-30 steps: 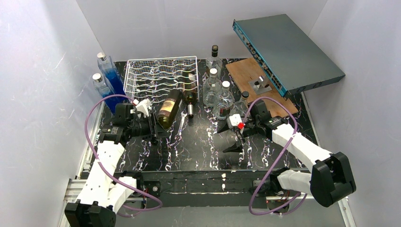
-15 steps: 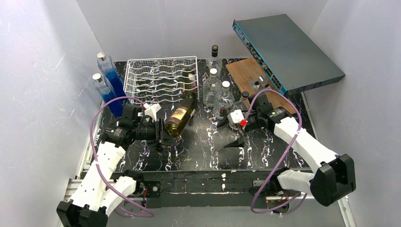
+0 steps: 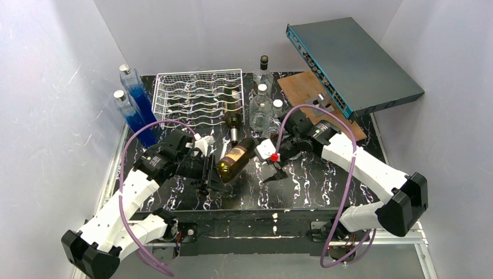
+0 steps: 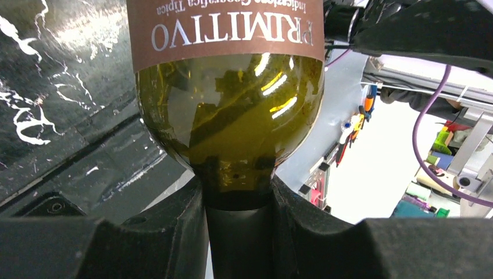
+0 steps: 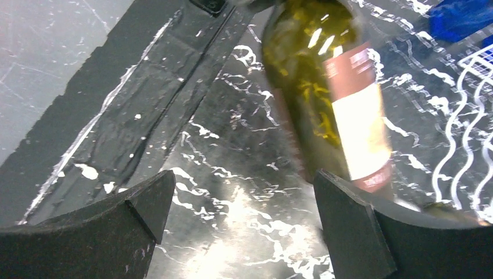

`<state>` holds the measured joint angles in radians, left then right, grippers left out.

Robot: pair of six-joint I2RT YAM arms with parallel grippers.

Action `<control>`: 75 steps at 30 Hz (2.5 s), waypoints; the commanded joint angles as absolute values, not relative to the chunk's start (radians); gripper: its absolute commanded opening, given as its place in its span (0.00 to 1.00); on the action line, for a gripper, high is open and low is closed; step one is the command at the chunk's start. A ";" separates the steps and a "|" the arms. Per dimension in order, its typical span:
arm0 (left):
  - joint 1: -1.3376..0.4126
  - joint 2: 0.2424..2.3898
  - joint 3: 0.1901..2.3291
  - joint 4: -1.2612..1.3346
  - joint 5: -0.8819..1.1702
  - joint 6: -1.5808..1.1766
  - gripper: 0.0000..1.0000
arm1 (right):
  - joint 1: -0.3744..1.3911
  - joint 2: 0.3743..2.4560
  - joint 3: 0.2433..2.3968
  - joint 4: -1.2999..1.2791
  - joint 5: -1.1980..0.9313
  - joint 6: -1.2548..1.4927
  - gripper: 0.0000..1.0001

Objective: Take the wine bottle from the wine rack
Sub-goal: Place the wine bottle at the center of the board.

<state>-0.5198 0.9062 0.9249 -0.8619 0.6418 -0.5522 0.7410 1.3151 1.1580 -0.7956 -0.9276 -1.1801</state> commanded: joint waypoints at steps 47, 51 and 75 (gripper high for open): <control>-0.703 1.096 1.063 -0.712 0.888 -0.656 0.00 | 1.000 1.404 1.156 -0.640 -0.562 -1.216 0.94; -0.703 1.092 1.052 -0.709 0.887 -0.659 0.00 | 1.000 1.401 1.155 -0.643 -0.585 -1.213 0.72; -0.702 0.992 1.022 -0.704 0.720 -0.669 0.98 | 0.915 1.320 1.057 -0.595 -0.747 -1.117 0.01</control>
